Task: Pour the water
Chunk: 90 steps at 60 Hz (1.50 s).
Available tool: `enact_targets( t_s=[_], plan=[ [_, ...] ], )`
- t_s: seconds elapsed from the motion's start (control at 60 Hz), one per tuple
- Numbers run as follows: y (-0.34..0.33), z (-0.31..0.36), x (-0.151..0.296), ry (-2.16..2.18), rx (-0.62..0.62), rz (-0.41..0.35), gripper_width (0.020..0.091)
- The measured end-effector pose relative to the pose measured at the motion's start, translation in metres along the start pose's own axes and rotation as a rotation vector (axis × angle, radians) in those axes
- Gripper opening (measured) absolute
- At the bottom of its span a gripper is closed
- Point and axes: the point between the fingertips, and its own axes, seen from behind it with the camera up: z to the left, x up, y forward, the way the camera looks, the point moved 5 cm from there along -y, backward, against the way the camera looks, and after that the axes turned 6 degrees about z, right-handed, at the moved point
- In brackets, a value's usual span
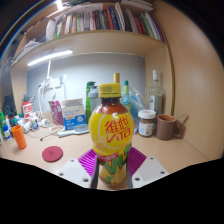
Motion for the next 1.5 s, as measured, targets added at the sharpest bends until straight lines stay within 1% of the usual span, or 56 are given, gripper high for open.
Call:
enact_targets(
  t_s=[0.017, 0.033, 0.05, 0.1, 0.15, 0.217, 0.3, 0.367, 0.417, 0.5, 0.55, 0.65, 0.7, 0.733, 0.817, 0.85, 1.0, 1.067, 1.133, 1.183, 1.25, 1.3, 1.367, 1.4, 1.45, 1.5],
  plan=[
    [0.000, 0.000, 0.000, 0.000, -0.003, 0.011, 0.0389],
    [0.001, 0.002, -0.001, 0.001, -0.009, 0.021, 0.0391],
    [0.002, 0.001, -0.001, 0.001, -0.010, 0.034, 0.0350],
    [0.000, 0.006, 0.000, 0.015, 0.004, 0.071, 0.0304],
    [-0.007, 0.016, 0.013, 0.012, 0.025, 0.082, 0.0299],
    [-0.019, 0.033, 0.043, -0.088, 0.023, 0.045, 0.0298],
    [-0.025, 0.069, 0.097, -0.293, 0.033, 0.008, 0.0299],
    [-0.026, 0.108, 0.138, -0.502, 0.037, -0.049, 0.0300],
    [-0.018, 0.146, 0.157, -0.713, -0.003, -0.094, 0.0297],
    [-0.006, 0.193, 0.180, -1.099, -0.082, -0.140, 0.0296],
    [0.007, 0.224, 0.180, -1.348, -0.107, -0.175, 0.0294],
    [0.027, 0.277, 0.165, -1.807, -0.190, -0.252, 0.0297],
    [0.029, 0.293, 0.162, -1.998, -0.199, -0.295, 0.0296],
    [0.031, 0.305, 0.156, -2.093, -0.229, -0.326, 0.0296],
    [0.032, 0.329, 0.162, -2.289, -0.306, -0.403, 0.0297],
    [0.033, 0.334, 0.162, -2.332, -0.325, -0.417, 0.0296],
    [0.033, 0.349, 0.168, -2.422, -0.355, -0.437, 0.0296],
    [0.036, 0.349, 0.168, -2.441, -0.355, -0.426, 0.0297],
    [0.041, 0.343, 0.167, -2.424, -0.334, -0.391, 0.0296],
    [0.044, 0.336, 0.165, -2.367, -0.295, -0.355, 0.0296],
    [0.047, 0.328, 0.166, -2.187, -0.230, -0.321, 0.0297],
    [0.048, 0.320, 0.171, -1.949, -0.169, -0.283, 0.0295],
    [0.046, 0.314, 0.177, -1.515, 0.016, -0.231, 0.0294],
    [0.043, 0.310, 0.182, -1.280, 0.084, -0.213, 0.0297],
    [0.037, 0.294, 0.183, -0.946, 0.125, -0.191, 0.0301],
    [0.033, 0.279, 0.183, -0.672, 0.197, -0.129, 0.0299]
  ],
)
